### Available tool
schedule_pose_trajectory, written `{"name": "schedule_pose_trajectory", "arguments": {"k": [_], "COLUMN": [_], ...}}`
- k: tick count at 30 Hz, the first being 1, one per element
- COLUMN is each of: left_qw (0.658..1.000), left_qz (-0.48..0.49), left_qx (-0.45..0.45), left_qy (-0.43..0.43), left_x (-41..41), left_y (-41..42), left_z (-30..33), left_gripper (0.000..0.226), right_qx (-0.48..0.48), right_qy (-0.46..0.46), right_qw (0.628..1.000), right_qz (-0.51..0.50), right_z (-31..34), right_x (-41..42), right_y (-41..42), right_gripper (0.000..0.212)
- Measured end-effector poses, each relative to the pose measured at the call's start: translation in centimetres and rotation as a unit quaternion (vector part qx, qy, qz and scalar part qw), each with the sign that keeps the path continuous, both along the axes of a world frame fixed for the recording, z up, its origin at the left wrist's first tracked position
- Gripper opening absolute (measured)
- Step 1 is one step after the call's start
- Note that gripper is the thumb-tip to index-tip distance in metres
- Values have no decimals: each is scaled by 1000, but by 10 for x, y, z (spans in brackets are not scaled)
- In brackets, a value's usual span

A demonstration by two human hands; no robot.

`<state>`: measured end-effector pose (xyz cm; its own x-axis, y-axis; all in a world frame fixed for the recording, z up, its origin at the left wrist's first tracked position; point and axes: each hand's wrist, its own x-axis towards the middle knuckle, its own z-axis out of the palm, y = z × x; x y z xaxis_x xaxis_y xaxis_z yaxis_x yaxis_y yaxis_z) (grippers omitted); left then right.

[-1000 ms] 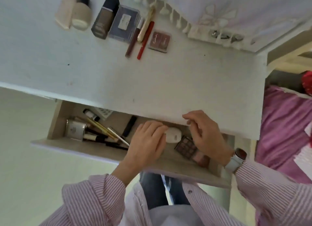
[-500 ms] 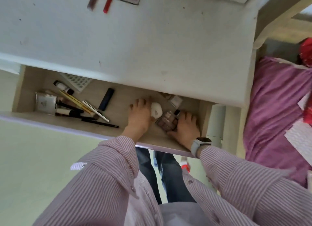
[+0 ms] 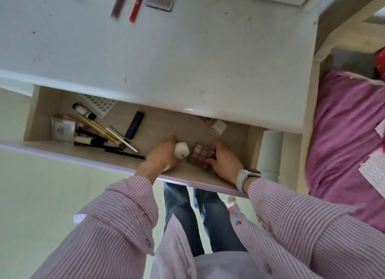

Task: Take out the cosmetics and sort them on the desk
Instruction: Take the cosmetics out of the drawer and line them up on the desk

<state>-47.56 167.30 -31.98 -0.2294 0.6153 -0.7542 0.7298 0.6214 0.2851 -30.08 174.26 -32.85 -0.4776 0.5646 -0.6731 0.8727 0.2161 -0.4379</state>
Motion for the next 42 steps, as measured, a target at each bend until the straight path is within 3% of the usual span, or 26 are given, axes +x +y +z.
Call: {"name": "schedule_pose_trajectory", "arguments": {"k": [8, 12, 19, 22, 24, 27, 29, 36, 42], "left_qw": [999, 998, 994, 994, 994, 993, 993, 992, 992], "left_qz": [41, 64, 97, 103, 104, 107, 109, 112, 110], "left_qx": [-5, 0, -3, -3, -1, 0, 2, 7, 16], "left_qy": [-17, -25, -43, -44, -43, -45, -47, -53, -54], "left_x": [-7, -6, -7, -7, -7, -7, -7, -7, -7], "left_y": [-3, -3, -2, -2, -3, -3, -3, -3, -4], "left_z": [9, 11, 13, 13, 13, 13, 14, 15, 15], "left_gripper": [55, 57, 61, 61, 62, 61, 61, 59, 57], "right_qx": [-61, -67, -74, -72, -78, -61, -71, -155, -160], "right_qy": [20, 72, 141, 85, -14, -158, -208, -278, -282], "right_qw": [994, 995, 985, 987, 996, 979, 965, 934, 915], "right_qz": [84, 27, -72, -114, -30, 115, 143, 165, 241], "right_z": [9, 19, 33, 35, 36, 38, 41, 42, 37], "right_x": [2, 19, 29, 21, 18, 10, 1, -18, -18], "right_y": [10, 20, 26, 33, 38, 43, 45, 45, 48], "right_gripper": [27, 34, 26, 48, 54, 35, 29, 36, 40]}}
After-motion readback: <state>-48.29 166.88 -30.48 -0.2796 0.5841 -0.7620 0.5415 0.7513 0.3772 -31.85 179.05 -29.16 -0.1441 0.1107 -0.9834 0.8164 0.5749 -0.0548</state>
